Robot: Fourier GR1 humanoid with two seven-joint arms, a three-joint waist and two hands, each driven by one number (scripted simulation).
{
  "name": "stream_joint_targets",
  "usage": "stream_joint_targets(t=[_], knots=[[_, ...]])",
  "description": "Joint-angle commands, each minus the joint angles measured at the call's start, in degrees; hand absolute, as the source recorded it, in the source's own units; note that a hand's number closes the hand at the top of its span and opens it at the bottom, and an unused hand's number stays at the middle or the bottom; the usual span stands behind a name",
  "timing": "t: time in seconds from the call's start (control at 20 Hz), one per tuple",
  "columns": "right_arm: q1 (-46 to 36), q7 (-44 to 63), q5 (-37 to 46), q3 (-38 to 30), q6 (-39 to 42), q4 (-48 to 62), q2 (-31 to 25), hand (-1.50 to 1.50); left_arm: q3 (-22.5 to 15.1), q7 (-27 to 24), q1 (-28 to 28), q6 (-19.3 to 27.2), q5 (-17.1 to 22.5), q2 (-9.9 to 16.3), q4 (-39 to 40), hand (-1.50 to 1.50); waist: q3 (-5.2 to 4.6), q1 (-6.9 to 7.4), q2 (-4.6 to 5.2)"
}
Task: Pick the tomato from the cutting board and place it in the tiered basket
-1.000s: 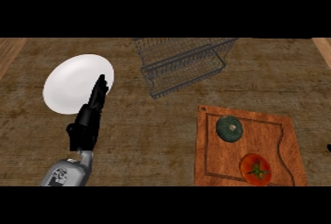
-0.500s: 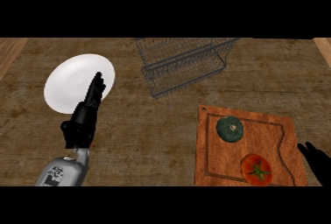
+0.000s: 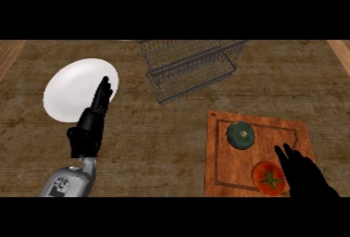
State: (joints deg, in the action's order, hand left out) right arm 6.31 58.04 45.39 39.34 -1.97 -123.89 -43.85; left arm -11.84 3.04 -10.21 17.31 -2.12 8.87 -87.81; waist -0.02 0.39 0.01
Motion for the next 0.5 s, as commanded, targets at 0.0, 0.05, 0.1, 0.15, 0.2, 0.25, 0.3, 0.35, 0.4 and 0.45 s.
stream_joint_targets(t=[0.0, 0.05, 0.1, 0.15, 0.2, 0.25, 0.3, 0.35, 0.4, 0.45], knots=[[-0.94, 1.94, 5.41, 2.1, 3.04, 2.12, 7.13, -1.5, 2.06, -0.66, 1.25, -0.89, -0.24, 0.14, -0.77, 0.0, 0.01, -0.38, -0.06], [-1.23, -3.16, 2.58, -1.63, 1.96, 6.26, 5.97, -1.5, 1.91, -1.56, 2.87, -1.52, -0.03, 0.1, -1.93, 0.0, 0.02, -0.31, -0.04], [-1.72, -2.87, 4.0, -1.34, 3.0, 6.18, 7.79, -1.5, 0.99, 0.82, 0.94, 0.07, -1.89, -1.67, -1.23, 0.0, 0.02, -0.41, -0.04], [-1.73, -4.33, 1.27, -4.53, 4.85, 5.41, 6.53, -1.5, 1.29, 0.79, 1.14, -1.11, -1.99, -1.01, -1.65, 0.0, 0.02, -0.42, -0.03], [2.45, -5.41, 6.27, -1.04, 0.18, 6.65, 7.37, -1.5, 2.9, -1.77, 1.6, -2.04, -0.32, -1.03, -0.21, 0.0, 0.02, -0.58, -0.05], [0.17, -1.19, 6.02, -0.42, 5.72, 3.23, 9.74, -1.5, 2.35, -1.01, -1.19, -0.61, -2.23, -2.62, 2.58, 0.0, 0.01, -0.6, -0.03], [-0.43, -7.12, 3.42, -3.87, 2.97, 9.68, 8.97, -1.5, 4.08, 0.63, -1.99, -2.74, -0.73, -0.73, 1.18, 0.0, 0.03, -0.49, 0.0], [0.97, -2.11, 5.62, -2.23, 4.6, 2.56, 9.55, -1.5, -1.02, -3.69, 3.43, 1.52, -4.46, -5.18, 0.65, 0.0, 0.01, -0.56, -0.07], [3.34, -8.48, 4.4, -5.32, 2.19, 6.28, 8.0, -1.5, 3.2, -1.4, 0.19, -2.01, -1.91, -2.45, 1.63, 0.0, 0.03, -0.62, -0.04], [-1.26, -10.05, 3.33, -5.8, 1.67, 12.5, 11.23, -1.5, 2.33, -5.64, 3.69, -1.51, -2.2, -2.85, 1.93, 0.0, 0.03, -0.31, 0.01]])
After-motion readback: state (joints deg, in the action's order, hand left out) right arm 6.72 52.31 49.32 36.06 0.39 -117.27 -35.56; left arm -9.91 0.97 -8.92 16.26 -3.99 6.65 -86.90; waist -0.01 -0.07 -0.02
